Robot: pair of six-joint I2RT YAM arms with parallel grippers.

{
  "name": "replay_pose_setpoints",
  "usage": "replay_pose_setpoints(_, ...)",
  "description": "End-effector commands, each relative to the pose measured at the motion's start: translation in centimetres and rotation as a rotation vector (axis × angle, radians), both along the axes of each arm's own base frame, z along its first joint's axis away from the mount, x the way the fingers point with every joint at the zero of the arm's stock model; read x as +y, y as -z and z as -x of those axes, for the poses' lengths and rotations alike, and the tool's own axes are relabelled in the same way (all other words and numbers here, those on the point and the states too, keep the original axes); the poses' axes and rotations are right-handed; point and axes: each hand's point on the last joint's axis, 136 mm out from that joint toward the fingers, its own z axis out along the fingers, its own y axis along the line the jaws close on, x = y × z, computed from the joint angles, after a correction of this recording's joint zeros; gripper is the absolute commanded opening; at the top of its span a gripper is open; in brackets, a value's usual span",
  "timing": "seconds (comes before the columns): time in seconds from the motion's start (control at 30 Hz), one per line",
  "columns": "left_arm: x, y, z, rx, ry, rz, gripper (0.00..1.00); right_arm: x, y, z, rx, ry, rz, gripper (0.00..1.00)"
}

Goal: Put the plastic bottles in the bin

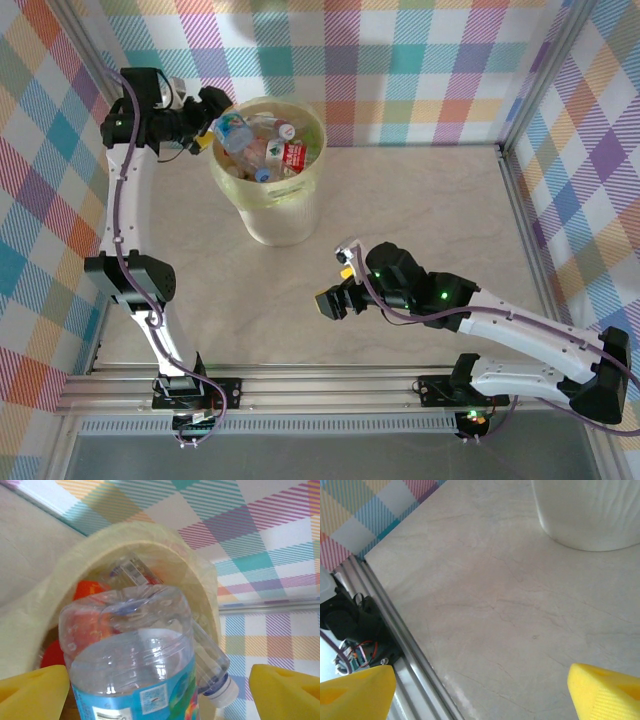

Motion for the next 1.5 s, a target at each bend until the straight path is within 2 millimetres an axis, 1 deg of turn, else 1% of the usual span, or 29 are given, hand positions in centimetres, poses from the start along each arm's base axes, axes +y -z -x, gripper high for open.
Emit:
replay_pose_setpoints(0.0,3.0,-1.8,2.2,-0.038,-0.074,-0.131,0.93,-0.3,-1.5,-0.8,-0.026,0.056,-0.020,0.89)
replay_pose_setpoints(0.1,4.1,-1.8,3.2,-0.033,-0.094,-0.202,0.93,-0.3,-1.5,-0.9,-0.030,0.063,-0.022,0.89)
replay_pose_setpoints(0.23,3.9,-2.3,4.5,-0.047,-0.076,-0.236,0.86,-0.4,-1.5,-1.1,-0.033,0.070,-0.019,0.89)
replay_pose_setpoints(0.33,3.3,-3.0,5.4,-0.078,-0.063,-0.243,0.85,-0.3,-1.4,-1.1,-0.030,0.072,-0.023,0.89)
replay_pose_setpoints(0.4,2.7,-3.1,5.4,-0.087,-0.046,-0.233,0.82,-0.3,-1.4,-1.1,-0.027,0.072,-0.023,0.89)
replay_pose_setpoints(0.5,1.4,-2.8,5.1,-0.080,-0.008,-0.208,0.80,-0.2,-1.3,-1.0,-0.019,0.065,-0.024,0.89)
replay_pose_setpoints(0.6,0.2,-2.2,4.8,-0.075,0.003,-0.251,0.80,-0.5,-1.4,-0.9,-0.021,0.071,-0.028,0.89)
replay_pose_setpoints(0.73,-1.3,-0.6,4.0,-0.052,0.031,-0.298,0.80,-0.9,-1.5,-0.9,-0.024,0.084,-0.034,0.89)
replay_pose_setpoints(0.83,-2.0,0.5,3.6,-0.030,0.037,-0.360,0.79,-1.1,-1.5,-0.8,-0.023,0.086,-0.033,0.89)
replay_pose_setpoints(0.93,-1.8,1.4,3.6,-0.009,0.025,-0.434,0.75,-1.3,-1.5,-0.8,-0.022,0.093,-0.033,0.89)
replay_pose_setpoints(1.07,-1.7,2.6,3.6,0.021,0.030,-0.489,0.68,-1.3,-1.4,-0.8,-0.022,0.098,-0.032,0.89)
replay_pose_setpoints(1.2,-2.7,3.4,3.5,0.035,0.059,-0.498,0.65,-1.1,-1.3,-0.9,-0.020,0.097,-0.030,0.89)
replay_pose_setpoints(1.27,-3.4,3.8,3.5,0.038,0.080,-0.498,0.60,-1.1,-1.3,-0.9,-0.018,0.097,-0.030,0.89)
replay_pose_setpoints(1.47,-5.1,4.8,3.8,0.055,0.127,-0.503,0.59,-1.1,-1.2,-1.0,-0.021,0.096,-0.026,0.89)
